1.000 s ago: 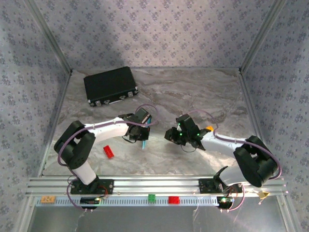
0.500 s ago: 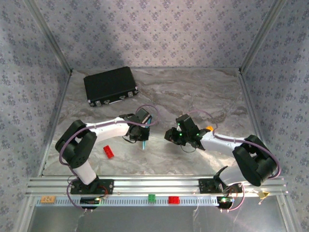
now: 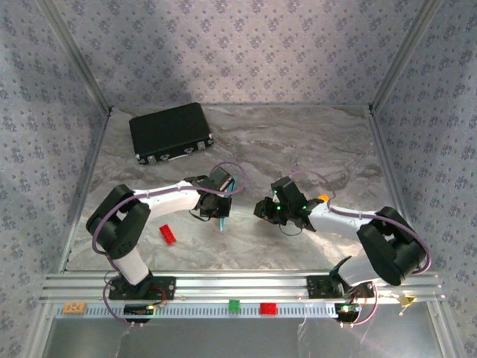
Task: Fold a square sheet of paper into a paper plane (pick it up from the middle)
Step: Move the paper plane to the center of the table.
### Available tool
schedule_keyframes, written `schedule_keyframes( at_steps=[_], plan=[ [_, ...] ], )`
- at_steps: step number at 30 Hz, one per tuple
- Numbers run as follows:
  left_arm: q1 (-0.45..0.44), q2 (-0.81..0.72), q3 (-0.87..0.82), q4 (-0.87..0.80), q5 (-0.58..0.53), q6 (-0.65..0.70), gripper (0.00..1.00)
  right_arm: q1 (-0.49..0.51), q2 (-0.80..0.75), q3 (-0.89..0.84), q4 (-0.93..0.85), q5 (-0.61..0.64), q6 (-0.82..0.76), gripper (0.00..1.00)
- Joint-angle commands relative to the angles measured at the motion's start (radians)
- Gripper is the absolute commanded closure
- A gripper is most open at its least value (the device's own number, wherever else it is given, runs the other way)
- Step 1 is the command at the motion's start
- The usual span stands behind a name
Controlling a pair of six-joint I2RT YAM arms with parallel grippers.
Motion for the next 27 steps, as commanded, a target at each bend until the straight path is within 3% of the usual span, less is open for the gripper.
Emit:
schedule_keyframes(
  at_steps=[1, 11, 27],
  plan=[
    [-0.012, -0.028, 0.037, -0.055, -0.037, -0.008, 0.97, 0.004, 0.010, 0.020, -0.007, -0.004, -0.019, 0.77],
    [-0.029, -0.023, 0.056, -0.097, -0.089, -0.026, 0.96, 0.004, 0.012, 0.021, -0.007, -0.002, -0.020, 0.77],
    [-0.037, 0.005, 0.067, -0.096, -0.078, -0.016, 0.90, 0.003, 0.014, 0.020, -0.009, -0.004, -0.020, 0.76]
  ],
)
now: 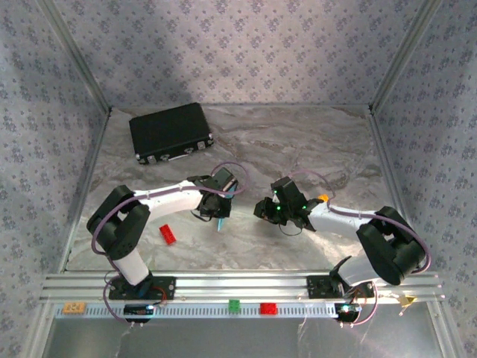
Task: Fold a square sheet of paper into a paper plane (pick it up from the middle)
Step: Move the paper plane to the center of the table.
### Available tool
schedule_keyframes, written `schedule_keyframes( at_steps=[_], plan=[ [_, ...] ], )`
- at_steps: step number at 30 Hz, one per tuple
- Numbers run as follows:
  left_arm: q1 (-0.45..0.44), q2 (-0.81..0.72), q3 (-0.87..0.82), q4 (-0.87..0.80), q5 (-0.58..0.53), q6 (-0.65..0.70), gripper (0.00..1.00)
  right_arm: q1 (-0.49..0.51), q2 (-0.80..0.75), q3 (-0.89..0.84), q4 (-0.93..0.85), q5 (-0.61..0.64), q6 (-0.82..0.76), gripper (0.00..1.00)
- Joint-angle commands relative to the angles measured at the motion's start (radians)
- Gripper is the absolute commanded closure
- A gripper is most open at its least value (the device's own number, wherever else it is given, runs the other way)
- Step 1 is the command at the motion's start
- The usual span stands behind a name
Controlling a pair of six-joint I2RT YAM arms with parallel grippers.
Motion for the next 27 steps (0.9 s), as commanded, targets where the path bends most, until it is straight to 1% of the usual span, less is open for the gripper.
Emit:
schedule_keyframes(
  at_steps=[1, 27],
  plan=[
    [-0.007, 0.007, 0.031, -0.023, -0.003, 0.002, 0.90, 0.004, 0.011, 0.020, -0.010, -0.003, -0.013, 0.76],
    [-0.008, 0.044, 0.041, -0.011, 0.024, 0.020, 0.86, 0.000, 0.018, 0.024, -0.014, -0.005, -0.015, 0.76]
  ],
)
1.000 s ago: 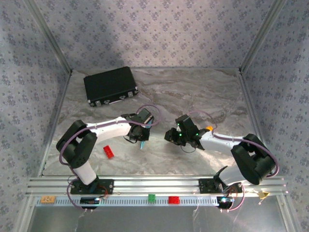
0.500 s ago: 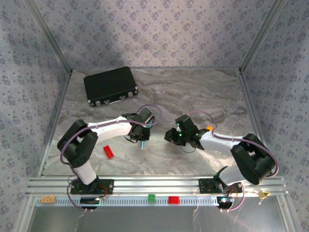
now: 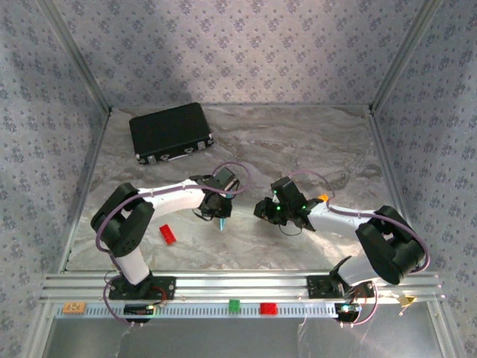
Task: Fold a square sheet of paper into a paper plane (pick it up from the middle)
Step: Move the paper plane to the center of the table.
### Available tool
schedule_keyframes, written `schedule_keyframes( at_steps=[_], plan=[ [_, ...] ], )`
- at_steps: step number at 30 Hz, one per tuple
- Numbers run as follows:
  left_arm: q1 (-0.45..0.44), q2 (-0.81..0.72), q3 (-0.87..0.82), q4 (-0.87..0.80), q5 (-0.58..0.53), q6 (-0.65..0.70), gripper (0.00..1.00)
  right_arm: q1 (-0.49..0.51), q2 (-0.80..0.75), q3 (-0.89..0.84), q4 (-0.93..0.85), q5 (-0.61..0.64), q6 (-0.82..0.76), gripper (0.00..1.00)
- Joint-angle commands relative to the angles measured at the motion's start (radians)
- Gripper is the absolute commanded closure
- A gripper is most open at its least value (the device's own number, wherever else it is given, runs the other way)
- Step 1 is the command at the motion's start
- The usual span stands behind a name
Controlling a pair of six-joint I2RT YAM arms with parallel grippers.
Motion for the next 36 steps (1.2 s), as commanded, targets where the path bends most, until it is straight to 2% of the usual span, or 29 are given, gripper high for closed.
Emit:
schedule_keyframes(
  at_steps=[1, 36],
  plan=[
    [-0.008, 0.011, 0.023, -0.010, 0.017, 0.017, 0.85, 0.001, 0.011, 0.023, -0.014, -0.005, -0.014, 0.76],
    [-0.022, 0.050, 0.050, -0.027, 0.002, 0.029, 0.82, -0.002, 0.014, 0.017, -0.011, -0.006, -0.017, 0.76]
  ],
)
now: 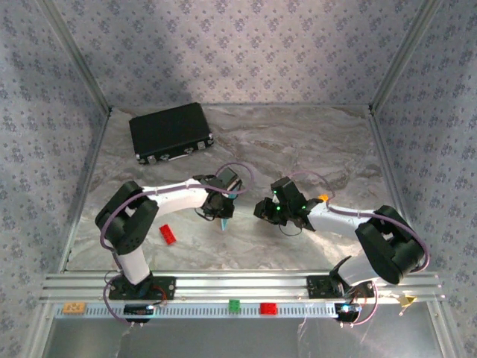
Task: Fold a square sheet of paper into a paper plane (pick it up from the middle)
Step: Move the paper plane to the center of the table.
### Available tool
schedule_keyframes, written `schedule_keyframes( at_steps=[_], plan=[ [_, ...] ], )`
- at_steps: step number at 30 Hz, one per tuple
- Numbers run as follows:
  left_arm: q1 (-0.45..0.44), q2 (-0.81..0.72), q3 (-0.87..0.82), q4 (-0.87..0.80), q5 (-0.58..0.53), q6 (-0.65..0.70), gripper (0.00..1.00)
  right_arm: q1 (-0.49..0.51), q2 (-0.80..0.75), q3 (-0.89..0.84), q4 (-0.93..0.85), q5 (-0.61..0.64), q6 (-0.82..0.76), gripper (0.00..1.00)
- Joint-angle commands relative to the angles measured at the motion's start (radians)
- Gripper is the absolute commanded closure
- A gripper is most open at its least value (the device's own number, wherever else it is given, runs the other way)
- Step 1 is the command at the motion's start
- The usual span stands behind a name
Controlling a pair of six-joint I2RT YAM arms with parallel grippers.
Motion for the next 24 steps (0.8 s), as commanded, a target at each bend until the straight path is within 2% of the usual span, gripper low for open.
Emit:
schedule_keyframes(
  at_steps=[1, 10, 14, 18, 24],
  plan=[
    [-0.013, 0.014, 0.028, -0.028, -0.008, 0.017, 0.83, -0.002, 0.009, 0.017, -0.011, -0.006, -0.017, 0.76],
    [-0.015, -0.044, 0.031, -0.042, -0.013, 0.006, 0.85, -0.002, 0.010, 0.016, -0.011, -0.007, -0.017, 0.76],
    [-0.015, -0.052, 0.036, -0.048, -0.008, 0.006, 0.89, -0.002, 0.010, 0.015, -0.011, -0.007, -0.020, 0.76],
    [-0.014, -0.049, 0.043, -0.074, -0.038, 0.003, 0.94, -0.002, 0.009, 0.014, -0.010, -0.007, -0.017, 0.76],
    [-0.016, -0.047, 0.048, -0.097, -0.065, 0.001, 0.95, -0.002, 0.010, 0.015, -0.011, -0.004, -0.016, 0.76]
  ],
)
